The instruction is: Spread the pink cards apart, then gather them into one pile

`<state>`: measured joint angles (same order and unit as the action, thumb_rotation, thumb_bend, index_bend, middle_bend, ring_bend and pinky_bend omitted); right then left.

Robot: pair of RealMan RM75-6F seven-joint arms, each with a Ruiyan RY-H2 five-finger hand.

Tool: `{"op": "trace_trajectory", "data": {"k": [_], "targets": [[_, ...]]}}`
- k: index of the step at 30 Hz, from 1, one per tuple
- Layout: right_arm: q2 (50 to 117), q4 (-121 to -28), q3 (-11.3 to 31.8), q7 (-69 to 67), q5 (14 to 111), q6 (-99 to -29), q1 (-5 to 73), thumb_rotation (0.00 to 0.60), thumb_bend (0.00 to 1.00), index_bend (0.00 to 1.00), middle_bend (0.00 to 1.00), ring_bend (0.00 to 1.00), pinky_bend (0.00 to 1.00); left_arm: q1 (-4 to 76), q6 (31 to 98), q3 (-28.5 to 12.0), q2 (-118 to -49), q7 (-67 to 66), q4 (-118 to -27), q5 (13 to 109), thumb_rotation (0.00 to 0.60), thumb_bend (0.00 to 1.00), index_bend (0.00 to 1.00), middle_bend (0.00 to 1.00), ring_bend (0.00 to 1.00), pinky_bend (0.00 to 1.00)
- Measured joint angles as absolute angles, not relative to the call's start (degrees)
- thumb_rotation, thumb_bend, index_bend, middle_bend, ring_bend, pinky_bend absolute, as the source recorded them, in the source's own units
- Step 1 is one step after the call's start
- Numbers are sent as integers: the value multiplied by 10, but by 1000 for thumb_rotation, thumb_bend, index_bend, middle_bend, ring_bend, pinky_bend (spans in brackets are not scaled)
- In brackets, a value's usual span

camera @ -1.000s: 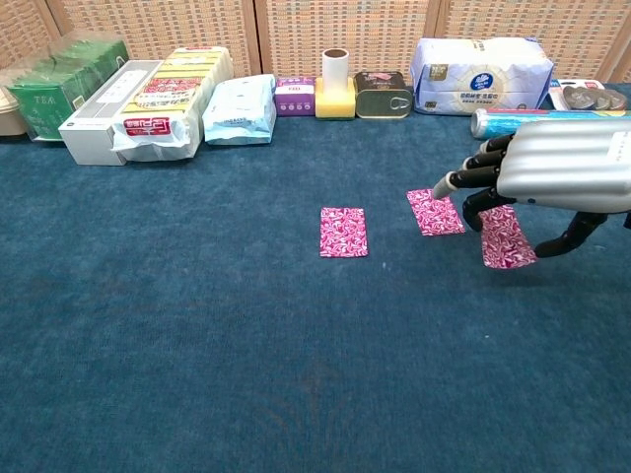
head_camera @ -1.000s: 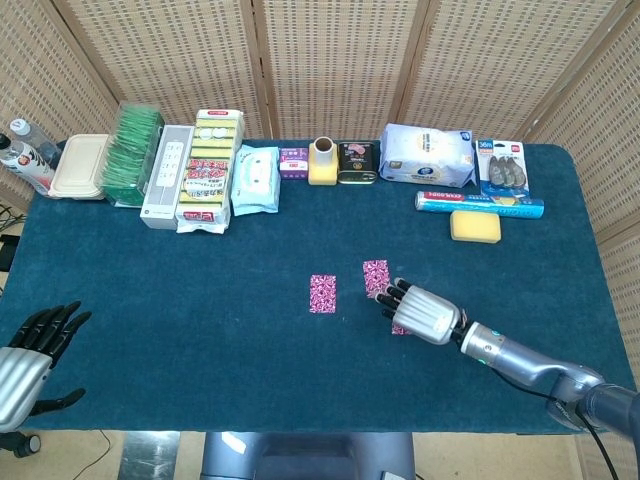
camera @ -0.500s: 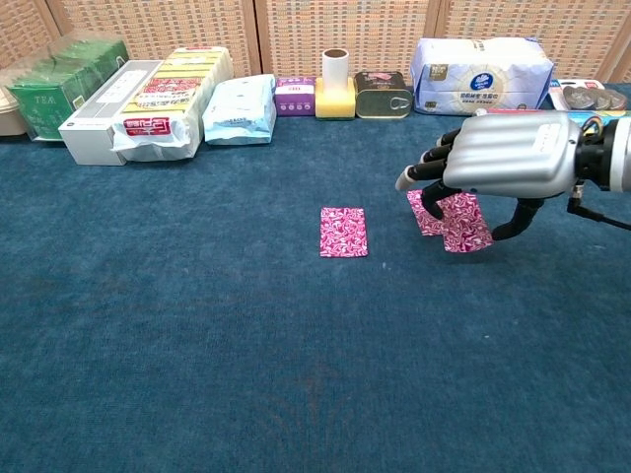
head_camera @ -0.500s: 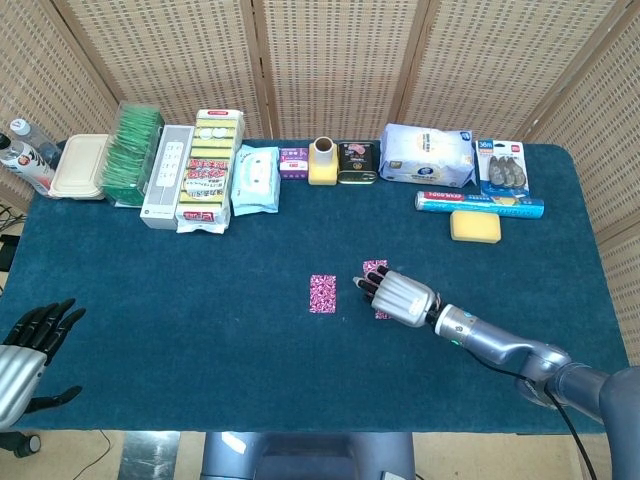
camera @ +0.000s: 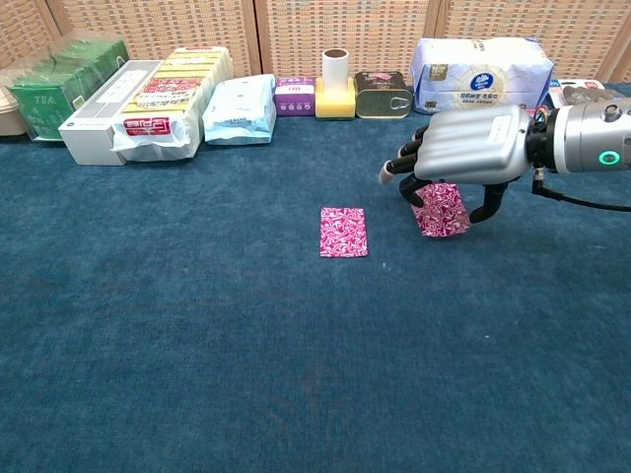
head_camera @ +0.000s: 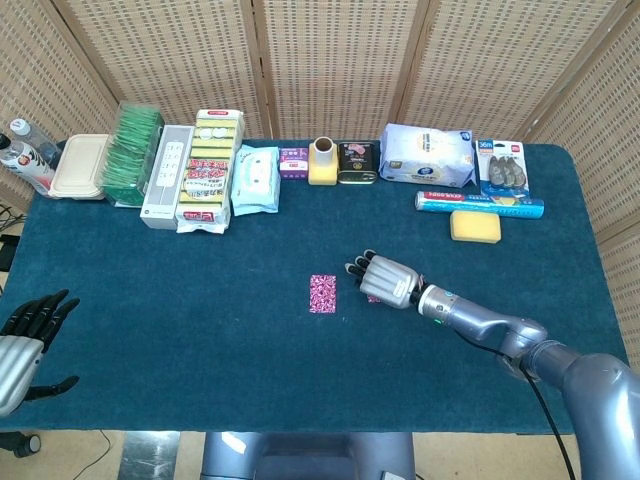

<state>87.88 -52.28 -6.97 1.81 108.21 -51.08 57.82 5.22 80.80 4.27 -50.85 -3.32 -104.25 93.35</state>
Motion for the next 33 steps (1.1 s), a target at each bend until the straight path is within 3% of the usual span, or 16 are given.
{"op": "trace_trajectory", "data": {"k": [33], "targets": [[903,-485,-93,12,1070,-490,607,600,244,366,167,240,402,55,797,41,-514,-55,-1050,921,600,80,0,0,0,60]]}}
